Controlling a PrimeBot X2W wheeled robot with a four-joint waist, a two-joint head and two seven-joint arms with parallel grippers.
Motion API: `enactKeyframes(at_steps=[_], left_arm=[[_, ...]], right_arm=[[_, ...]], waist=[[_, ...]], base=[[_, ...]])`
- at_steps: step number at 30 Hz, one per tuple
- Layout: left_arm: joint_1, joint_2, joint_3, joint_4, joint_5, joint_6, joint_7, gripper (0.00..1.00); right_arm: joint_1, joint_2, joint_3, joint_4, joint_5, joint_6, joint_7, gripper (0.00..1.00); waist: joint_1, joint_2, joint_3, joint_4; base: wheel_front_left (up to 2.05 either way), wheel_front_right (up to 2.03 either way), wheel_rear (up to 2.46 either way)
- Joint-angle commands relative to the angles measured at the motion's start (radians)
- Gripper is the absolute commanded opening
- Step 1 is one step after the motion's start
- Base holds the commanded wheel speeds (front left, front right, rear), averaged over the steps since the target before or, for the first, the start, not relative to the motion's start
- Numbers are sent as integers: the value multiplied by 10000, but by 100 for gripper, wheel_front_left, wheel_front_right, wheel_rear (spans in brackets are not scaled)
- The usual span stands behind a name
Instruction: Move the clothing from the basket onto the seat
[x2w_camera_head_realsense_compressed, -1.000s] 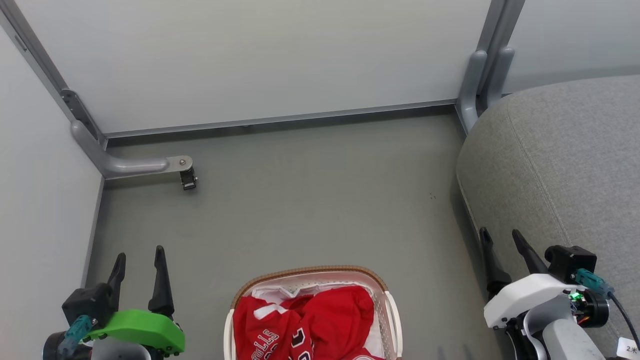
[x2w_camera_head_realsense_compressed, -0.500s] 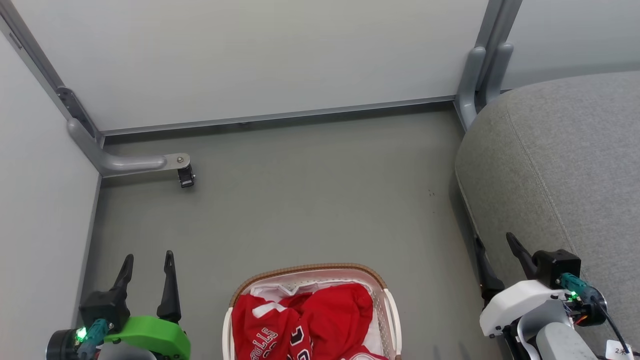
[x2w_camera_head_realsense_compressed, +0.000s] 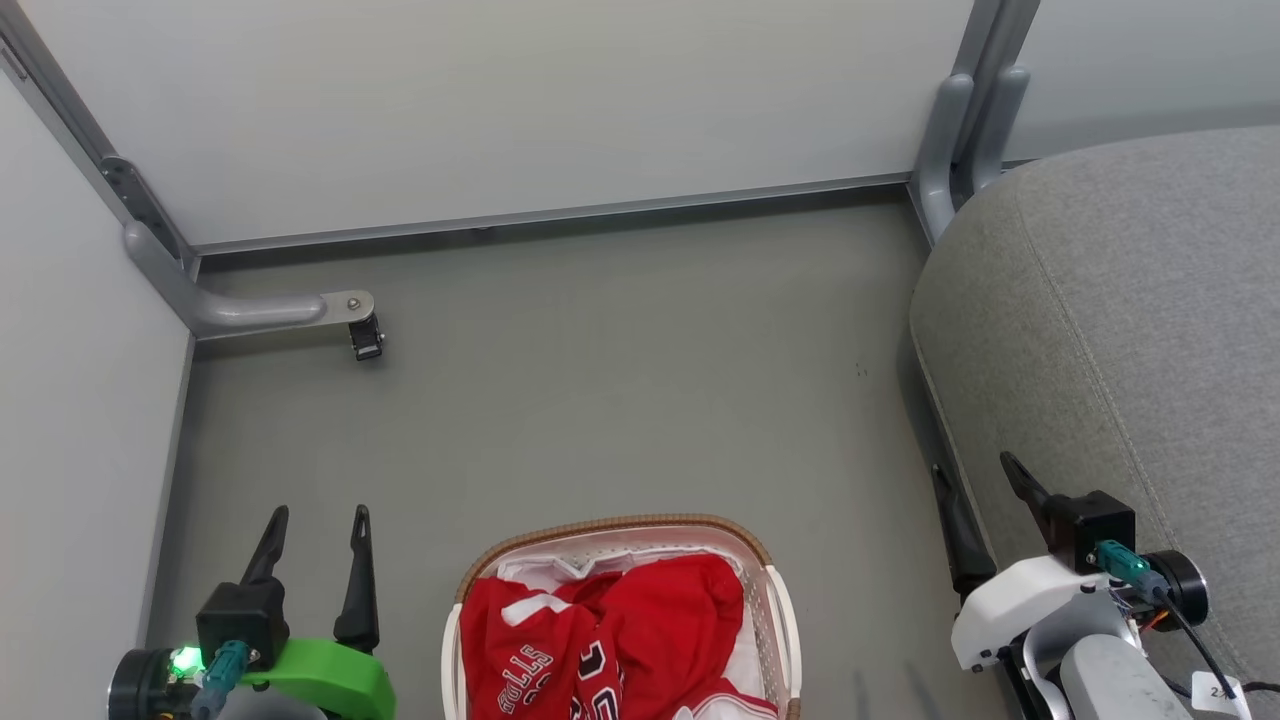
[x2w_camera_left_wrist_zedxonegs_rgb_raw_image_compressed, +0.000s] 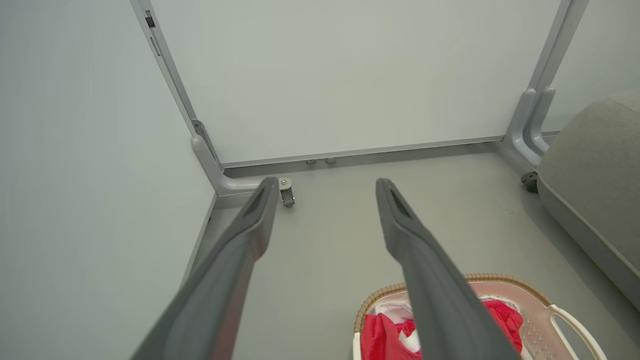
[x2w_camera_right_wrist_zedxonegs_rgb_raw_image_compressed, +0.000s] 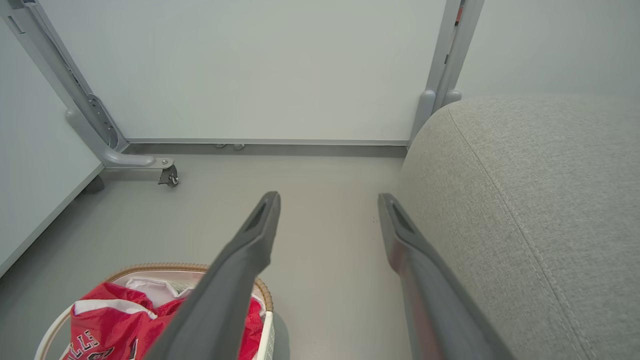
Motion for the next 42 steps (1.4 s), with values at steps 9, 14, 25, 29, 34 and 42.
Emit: enactKeyframes(at_steps=[9, 14, 25, 29, 34, 42], left_arm=[[-821, -85, -1082, 764, 219, -407, -172, 100], [-1732, 73, -2423, 1737, -197, -426, -160, 100], [-4204, 428, -3977, 4991, -303, -426, -160, 100], [-4857, 519, -4150, 6018, -179, -426, -158, 100], [-5582, 524, -4684, 7248, 354, -353, -160, 100], [-6736, 614, -5338, 8849, 1007, -1, 187, 100]], right_arm=[[-728, 42, 192, -205, -564, -1, -158, 100], [-1327, 101, 384, -406, -633, -3, -157, 100], [-2374, 179, 531, -768, -805, -4, -157, 100], [-2559, 209, 526, -870, -826, -3, -157, 100], [-2725, 233, 567, -983, -831, -4, -157, 100], [-3037, 267, 868, -1169, -701, -4, -157, 100]], waist=[[0, 0, 1259, -219], [0, 0, 2428, -479], [0, 0, 4726, -998], [0, 0, 5311, -1148], [0, 0, 5937, -1287], [0, 0, 6930, -1630]], base=[[0, 0, 0], [0, 0, 0], [0, 0, 0], [0, 0, 0], [0, 0, 0], [0, 0, 0]])
